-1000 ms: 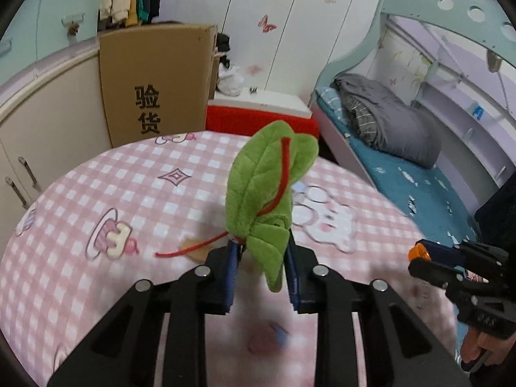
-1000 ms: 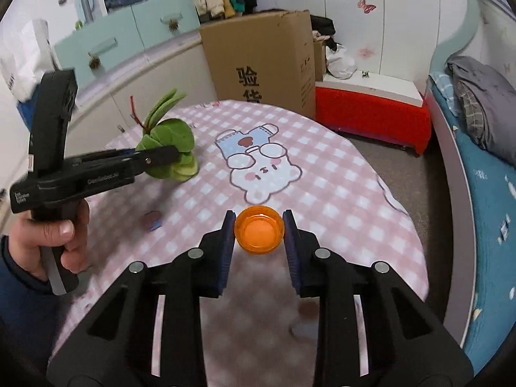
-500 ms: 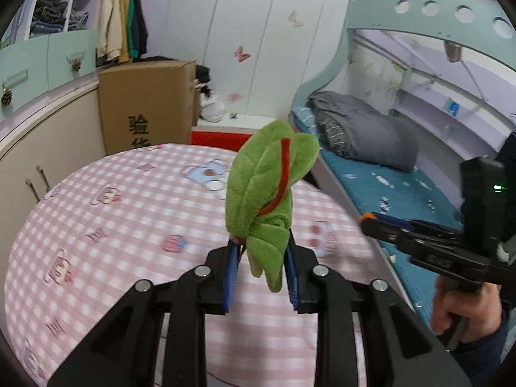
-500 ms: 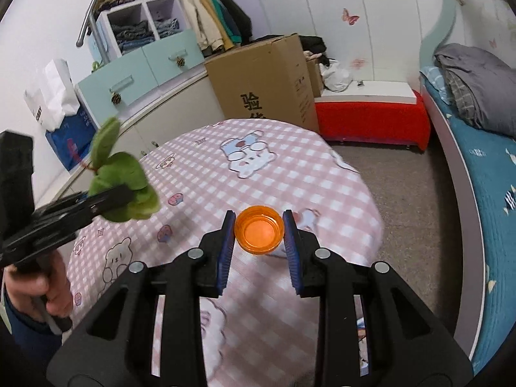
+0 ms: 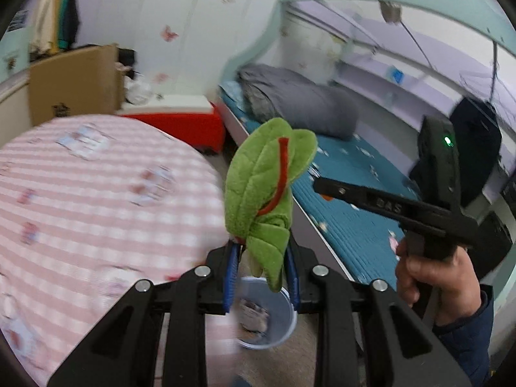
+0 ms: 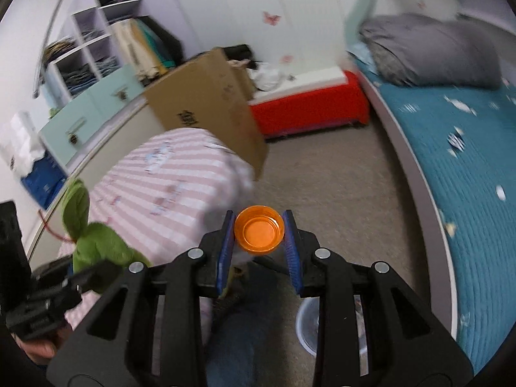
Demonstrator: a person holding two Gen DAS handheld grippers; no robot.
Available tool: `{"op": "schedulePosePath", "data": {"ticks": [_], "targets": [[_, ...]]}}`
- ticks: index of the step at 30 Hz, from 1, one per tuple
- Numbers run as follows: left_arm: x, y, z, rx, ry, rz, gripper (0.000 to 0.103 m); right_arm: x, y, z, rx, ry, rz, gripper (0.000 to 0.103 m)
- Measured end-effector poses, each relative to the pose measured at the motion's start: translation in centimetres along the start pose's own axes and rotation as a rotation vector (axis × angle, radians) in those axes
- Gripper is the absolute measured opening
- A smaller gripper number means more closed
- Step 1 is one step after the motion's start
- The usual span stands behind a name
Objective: Collect trash
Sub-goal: 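Carry the leaf toy and cap over the bin and open both tools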
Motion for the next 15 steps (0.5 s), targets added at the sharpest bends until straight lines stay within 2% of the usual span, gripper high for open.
{"op": "schedulePosePath", "data": {"ticks": [5,7,12,15], "targets": [[4.9,-2.4,-6.0,-0.107,-0.086,-0.050,0.025,7.2,-1.8,-1.9,-0.053,-0.067,-0.115,0.029],[6.0,-4.3,-9.5,-0.183,-0.106,-0.059,0.025,10.0,-3.0,-3.4,-0.091,-0.088,-0.168,0.029],[5.6,-9.3,-18.0,-0.383,-0.129,-0.034,0.025,16.9,-6.7,-7.7,-0.197,-0.132,-0.313,0.029],[4.7,-11.5,-22.0,-0.464,-0.122,-0.015,0.025,19.7,-8.5,-9.9,-0.247,-0.145,-0.384,0.029]]}}
Point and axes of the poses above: each gripper's, at about its wrist camera, not at the fingertips, and z roughly against the way its jaws point, x to its right, y to its top, the point moved 4 cm from there along -z, roughly the way its jaws point, and after that the axes turned 15 degrees about -z, right-handed, at the moved point
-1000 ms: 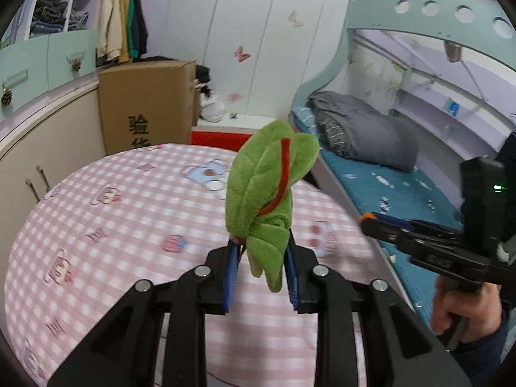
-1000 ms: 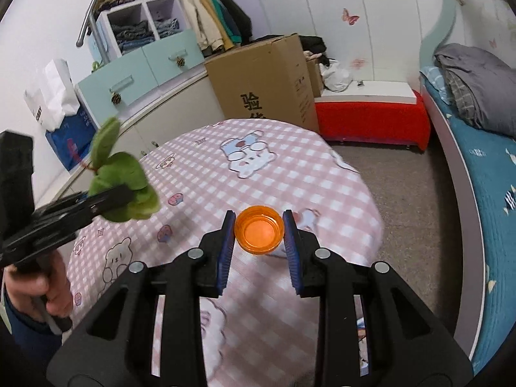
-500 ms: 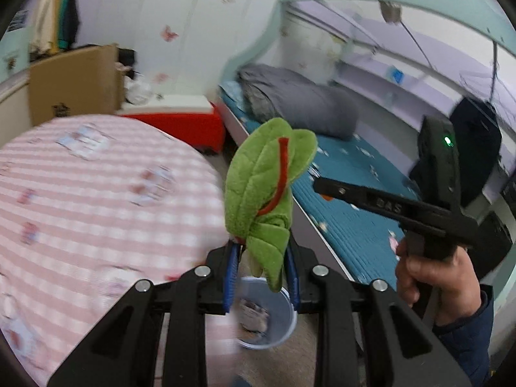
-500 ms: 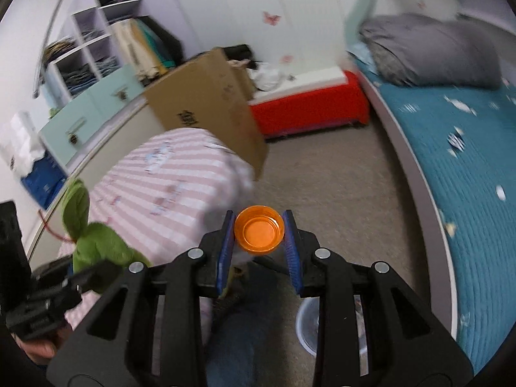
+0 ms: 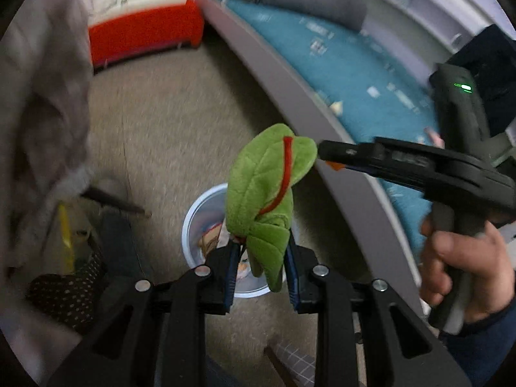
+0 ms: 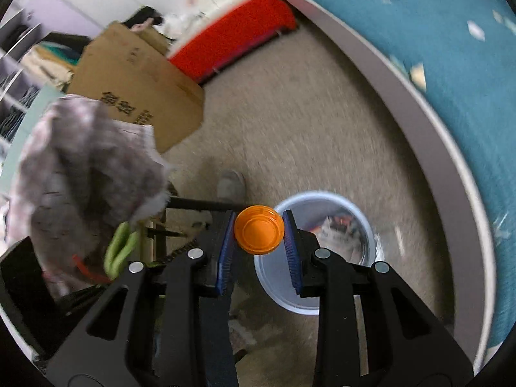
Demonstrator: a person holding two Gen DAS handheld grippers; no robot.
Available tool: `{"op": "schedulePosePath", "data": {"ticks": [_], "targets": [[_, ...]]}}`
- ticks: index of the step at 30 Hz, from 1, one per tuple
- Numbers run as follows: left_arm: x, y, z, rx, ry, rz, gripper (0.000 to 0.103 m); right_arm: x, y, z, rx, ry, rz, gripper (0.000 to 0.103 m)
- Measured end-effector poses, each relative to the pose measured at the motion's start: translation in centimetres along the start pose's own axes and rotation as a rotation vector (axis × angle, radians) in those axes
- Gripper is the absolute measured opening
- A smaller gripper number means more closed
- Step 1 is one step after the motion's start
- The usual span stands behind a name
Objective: Collect trash
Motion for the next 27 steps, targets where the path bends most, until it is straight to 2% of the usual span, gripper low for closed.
{"op": "schedulePosePath", "data": {"ticks": [3,4,5,6,7,8,9,10,12,13,15,20,27], "targets": [[-1.1,-0.2,-3.7,-0.063,-0.016,0.025,0.026,1.7,-0.2,-2.4,-0.043,-0.007,-0.045,0.029],[-1.4,-0.1,-4.9,-0.077,-0.022,0.029,0.030,2.4,-0.4,-3.5,-0.061,-0.009,-0.063,0.029],[-1.6,0.0,-6.1,-0.106,-0.032,0.027,0.034,2.9,-0.5,-4.3,-0.076,-0.010,-0.082,0.030],[-1.8,0.2,-6.9,-0.124,-0.039,0.028,0.047,3.4,-0.6,-4.9,-0.087,-0.011,-0.097,0.030],[-2.0,0.3,-7.9,-0.143,-0.046,0.036,0.064,4.2,-0.7,-5.9,-0.105,-0.013,-0.126,0.036],[-2.2,0.2,-8.2,-0.155,-0.050,0.041,0.074,4.6,-0.7,-6.5,-0.116,-0.017,-0.148,0.050],[-2.5,0.1,-9.0,-0.179,-0.050,0.048,0.081,5.2,-0.7,-6.9,-0.119,-0.028,-0.180,0.076],[-2.7,0.1,-9.5,-0.198,-0.045,0.056,0.081,5.6,-0.7,-7.1,-0.115,-0.032,-0.200,0.080],[-2.9,-0.3,-9.9,-0.221,-0.036,0.073,0.081,6.4,-0.6,-7.3,-0.115,-0.026,-0.238,0.081],[-3.1,-0.3,-9.9,-0.221,-0.031,0.071,0.082,6.7,-0.6,-7.2,-0.116,-0.029,-0.252,0.089],[-2.9,0.0,-9.3,-0.215,0.006,0.054,0.082,7.1,-0.7,-6.6,-0.097,-0.045,-0.264,0.097],[-2.0,0.8,-6.5,-0.153,0.041,0.033,0.082,6.8,-0.5,-4.0,-0.024,-0.069,-0.266,0.097],[2.1,2.3,1.3,0.005,0.102,-0.068,0.085,3.7,-0.7,2.7,0.113,-0.043,-0.225,0.097]]}}
Point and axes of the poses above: each gripper's, at about its wrist camera, not at the fingertips, and z roughly against the way its jaws point, x to its right, y to its top, the point moved 4 cm from there along -z, roughly the way its jaws point, and after that the axes turned 15 degrees about -z, right-handed, at the moved point
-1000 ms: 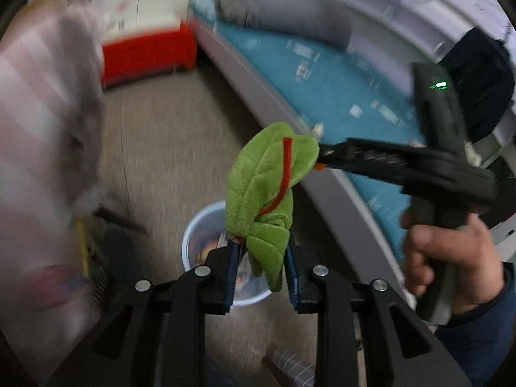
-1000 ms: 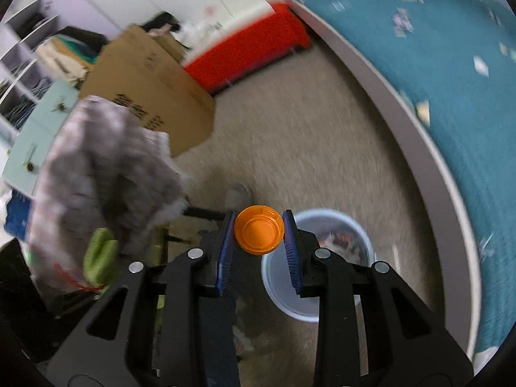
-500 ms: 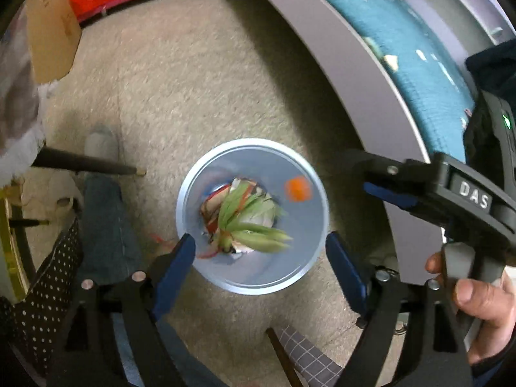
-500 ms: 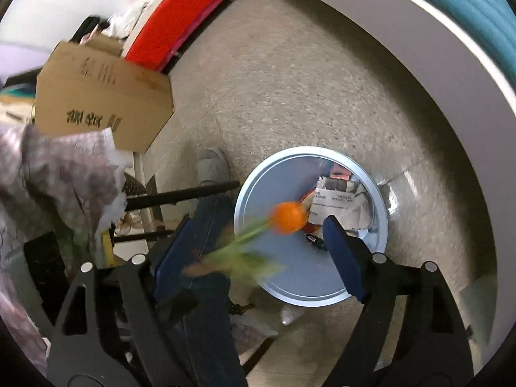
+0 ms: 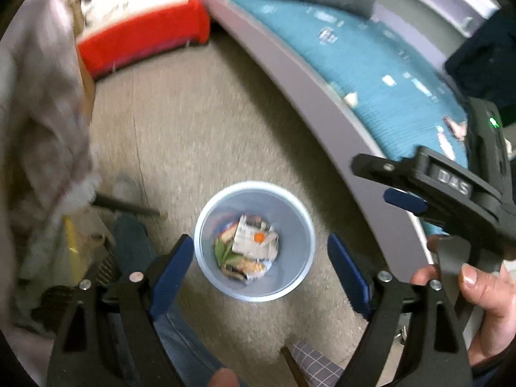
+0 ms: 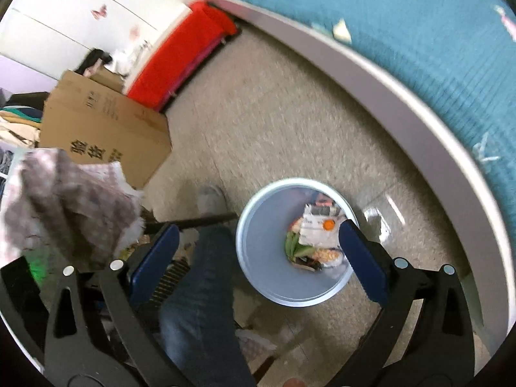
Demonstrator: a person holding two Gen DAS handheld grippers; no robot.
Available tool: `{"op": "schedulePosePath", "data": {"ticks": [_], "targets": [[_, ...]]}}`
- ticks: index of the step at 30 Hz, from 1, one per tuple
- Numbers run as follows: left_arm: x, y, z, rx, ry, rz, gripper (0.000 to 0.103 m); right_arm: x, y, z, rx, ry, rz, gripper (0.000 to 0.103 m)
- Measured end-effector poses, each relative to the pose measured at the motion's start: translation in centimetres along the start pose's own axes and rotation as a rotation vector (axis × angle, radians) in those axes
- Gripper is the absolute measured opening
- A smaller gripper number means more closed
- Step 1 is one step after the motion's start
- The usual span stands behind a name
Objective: Collect trash
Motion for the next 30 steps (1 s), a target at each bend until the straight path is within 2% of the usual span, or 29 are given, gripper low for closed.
{"op": "schedulePosePath", "data": {"ticks": [3,7,8,9,11,14,17,23,30], "targets": [[1.2,0.9,5.4,0.111,0.040,-0.039,0.088,-2.5,-0.4,3.6,0.056,0.026,0.052,0.097],[0.9,1.1,12.9,0.258,0.104,-0.007,0.091,-7.6,-1.7,9.6,0.141,0.089,0.145,0.097],[0.9,1.0,14.3,0.289,0.078,-0.009,0.091,-9.0,-2.2,10.7,0.155,0.107,0.170,0.097],[0.7,0.7,16.5,0.324,0.092,0.001,0.093,-10.6,-2.7,12.1,0.175,0.128,0.205,0.097],[-0.1,-0.2,21.0,0.391,0.198,0.021,0.093,-13.5,-3.9,14.4,0.211,0.150,0.268,0.097],[-1.2,-1.3,25.9,0.480,0.232,0.060,0.094,-18.2,-6.3,18.1,0.274,0.180,0.363,0.097],[-3.3,-3.0,31.3,0.567,0.356,0.116,0.097,-21.7,-8.3,21.4,0.330,0.182,0.418,0.097],[-6.4,-5.9,38.5,0.670,0.547,0.171,0.098,-28.1,-14.0,27.1,0.484,0.191,0.598,0.097],[-8.4,-8.4,44.9,0.749,0.622,0.253,0.098,-31.9,-19.1,30.7,0.591,0.231,0.697,0.097]]}}
Point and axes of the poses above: each gripper's, at about its wrist camera, not at the fingertips, and z roughly against the way its jaws point, x to its right, y to its top, the point moved 4 cm from there along -z, roughly the way its jaws point, and after that the axes turned 15 degrees about -z, right-handed, at the moved point
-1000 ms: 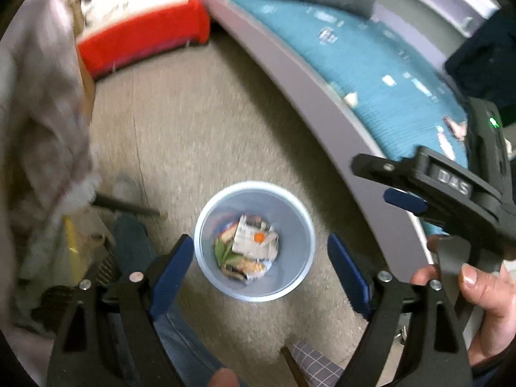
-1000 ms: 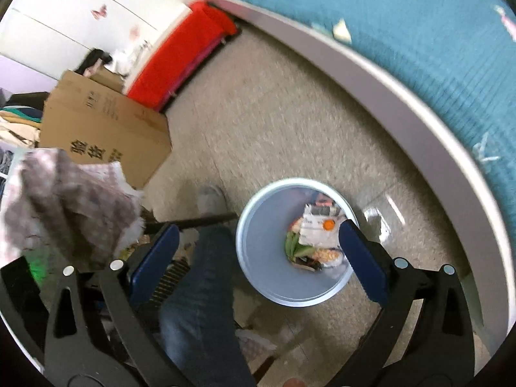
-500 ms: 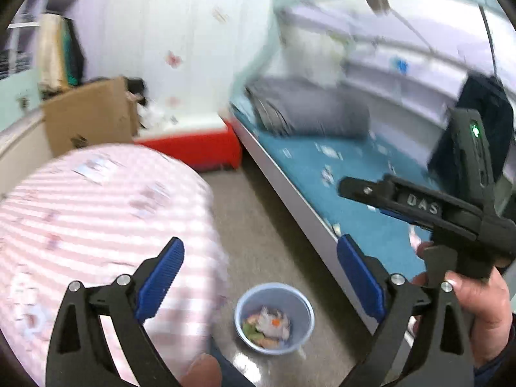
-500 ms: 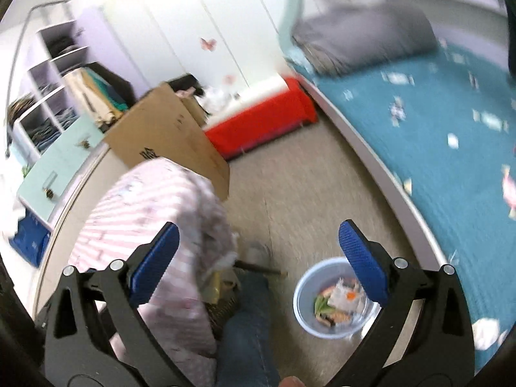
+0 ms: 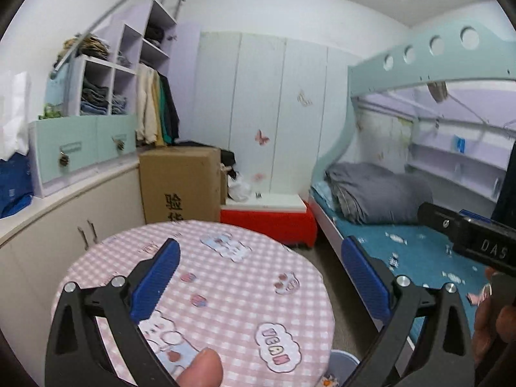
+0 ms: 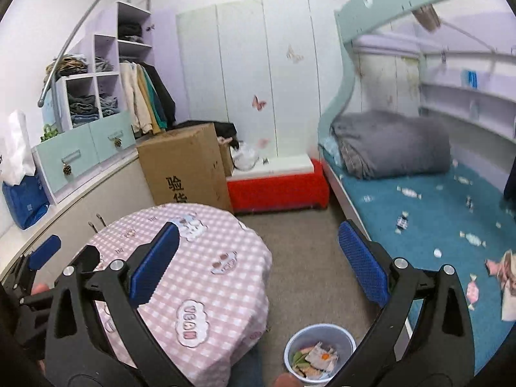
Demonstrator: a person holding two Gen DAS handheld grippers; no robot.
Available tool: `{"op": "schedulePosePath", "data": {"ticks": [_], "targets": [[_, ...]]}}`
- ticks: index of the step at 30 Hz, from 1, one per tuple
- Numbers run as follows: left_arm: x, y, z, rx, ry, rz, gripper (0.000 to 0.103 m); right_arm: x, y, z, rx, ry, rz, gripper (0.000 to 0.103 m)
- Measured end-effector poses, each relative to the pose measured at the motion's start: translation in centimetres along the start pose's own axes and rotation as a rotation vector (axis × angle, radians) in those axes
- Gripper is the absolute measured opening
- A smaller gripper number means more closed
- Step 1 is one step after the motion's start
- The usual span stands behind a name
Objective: Collect trash
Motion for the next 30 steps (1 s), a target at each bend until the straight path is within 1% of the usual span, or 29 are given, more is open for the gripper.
{"op": "schedulePosePath", "data": {"ticks": [4,8,12,14,22,24,26,30], "targets": [[-1.0,0.9,1.9,0.031,0.015,0.010,0.098,-2.2,0.2,1.3,0.036,0.014,0.038,0.097],[-1.2,1.0,2.6,0.030,0.004,0.032,0.098,-3.5,0.2,2.2,0.056,0.006,0.060,0.097],[-1.6,0.7,2.8,0.024,0.009,0.056,0.098,-3.8,0.1,2.7,0.064,0.006,0.069,0.097],[-1.5,0.5,2.7,0.019,0.005,0.057,0.098,-4.0,0.0,2.9,0.067,0.009,0.069,0.097],[-1.8,0.2,2.8,0.025,0.034,0.058,0.098,-4.6,-0.3,2.7,0.067,0.017,0.077,0.097],[-2.1,0.2,2.6,0.024,0.024,0.066,0.098,-4.6,-0.3,2.7,0.065,0.016,0.076,0.097],[-2.2,0.1,2.6,0.032,-0.006,0.084,0.098,-4.6,-0.4,2.6,0.063,0.017,0.073,0.097],[-2.3,-0.1,2.2,0.014,-0.003,0.090,0.098,-4.5,-0.3,2.1,0.056,0.014,0.070,0.097]]}}
Point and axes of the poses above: each gripper's, at about its wrist camera, not at the fingertips, and z roughly against the way its jaws point, x to its right, y to its top, the point moved 4 cm from there along -z, roughly the way its jaws point, and after that the axes turned 15 degrees about -z, right-handed, at the moved point
